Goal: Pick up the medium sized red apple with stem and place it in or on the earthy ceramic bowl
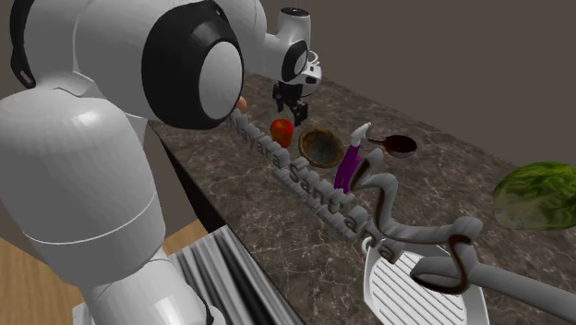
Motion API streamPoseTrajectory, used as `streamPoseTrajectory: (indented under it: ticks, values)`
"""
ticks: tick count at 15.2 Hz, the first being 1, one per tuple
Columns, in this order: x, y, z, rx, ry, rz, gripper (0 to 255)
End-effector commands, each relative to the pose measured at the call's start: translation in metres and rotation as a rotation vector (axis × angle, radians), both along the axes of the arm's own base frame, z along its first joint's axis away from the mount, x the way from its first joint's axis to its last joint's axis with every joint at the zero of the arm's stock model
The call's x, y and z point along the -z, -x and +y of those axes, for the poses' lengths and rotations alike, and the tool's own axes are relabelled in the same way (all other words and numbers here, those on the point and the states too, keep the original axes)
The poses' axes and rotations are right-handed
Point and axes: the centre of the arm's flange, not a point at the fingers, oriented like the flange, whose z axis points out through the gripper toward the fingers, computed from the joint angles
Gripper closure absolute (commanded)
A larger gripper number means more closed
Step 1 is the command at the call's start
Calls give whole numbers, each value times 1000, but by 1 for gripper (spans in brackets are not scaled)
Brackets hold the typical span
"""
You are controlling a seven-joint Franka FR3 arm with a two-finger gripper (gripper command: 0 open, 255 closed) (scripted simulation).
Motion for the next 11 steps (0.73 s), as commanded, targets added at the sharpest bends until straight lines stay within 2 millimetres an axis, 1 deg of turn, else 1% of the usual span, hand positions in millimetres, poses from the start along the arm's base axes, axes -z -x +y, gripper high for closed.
streamPoseTrajectory:
  ticks: [1, 7, 8, 11]
  values:
    - [10, -7, 11, -3, -7, -1, 0]
    - [41, -9, 16, -3, -7, -1, 0]
    - [44, -9, 16, -3, -7, -1, 0]
    - [44, -9, 16, -3, -7, -1, 0]
